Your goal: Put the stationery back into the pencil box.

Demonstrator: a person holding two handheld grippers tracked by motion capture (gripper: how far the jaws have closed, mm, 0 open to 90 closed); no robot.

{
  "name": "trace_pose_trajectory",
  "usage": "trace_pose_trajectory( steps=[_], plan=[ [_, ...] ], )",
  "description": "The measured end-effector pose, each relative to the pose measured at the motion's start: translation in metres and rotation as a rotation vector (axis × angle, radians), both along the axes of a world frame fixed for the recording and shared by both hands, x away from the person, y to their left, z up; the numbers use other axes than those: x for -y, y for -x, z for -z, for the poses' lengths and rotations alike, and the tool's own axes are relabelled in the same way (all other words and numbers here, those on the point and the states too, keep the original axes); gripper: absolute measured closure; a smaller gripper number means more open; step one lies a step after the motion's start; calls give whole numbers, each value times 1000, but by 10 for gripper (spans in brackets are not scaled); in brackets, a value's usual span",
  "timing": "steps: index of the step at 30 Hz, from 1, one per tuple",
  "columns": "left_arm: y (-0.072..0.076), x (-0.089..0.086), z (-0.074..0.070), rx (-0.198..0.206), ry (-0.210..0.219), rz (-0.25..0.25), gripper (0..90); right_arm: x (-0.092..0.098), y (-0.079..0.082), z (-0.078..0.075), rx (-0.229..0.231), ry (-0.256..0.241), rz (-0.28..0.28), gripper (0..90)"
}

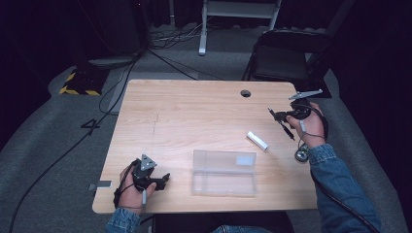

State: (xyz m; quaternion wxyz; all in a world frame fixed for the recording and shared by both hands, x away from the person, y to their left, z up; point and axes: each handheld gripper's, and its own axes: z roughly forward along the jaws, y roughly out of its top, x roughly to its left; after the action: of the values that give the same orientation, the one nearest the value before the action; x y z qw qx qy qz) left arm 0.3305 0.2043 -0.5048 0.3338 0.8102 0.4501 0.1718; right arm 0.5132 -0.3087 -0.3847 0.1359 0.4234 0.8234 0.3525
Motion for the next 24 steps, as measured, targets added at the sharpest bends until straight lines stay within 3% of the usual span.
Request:
trace_pose_trajectory(
  steps=[6,14,19,24],
  plan=[
    [0,0,0,-1,-1,1,159,-7,20,-8,33,-22,-48,807],
    [0,0,0,-2,-1,2,159,-23,51,-14,87,-92,-163,807],
    [0,0,-1,-6,-5,6,161,-26,67,-10,93,-128,-186,807],
    [0,0,-1,-6,-4,8,161,-33,80,-13,95,-133,-233,806]
  ],
)
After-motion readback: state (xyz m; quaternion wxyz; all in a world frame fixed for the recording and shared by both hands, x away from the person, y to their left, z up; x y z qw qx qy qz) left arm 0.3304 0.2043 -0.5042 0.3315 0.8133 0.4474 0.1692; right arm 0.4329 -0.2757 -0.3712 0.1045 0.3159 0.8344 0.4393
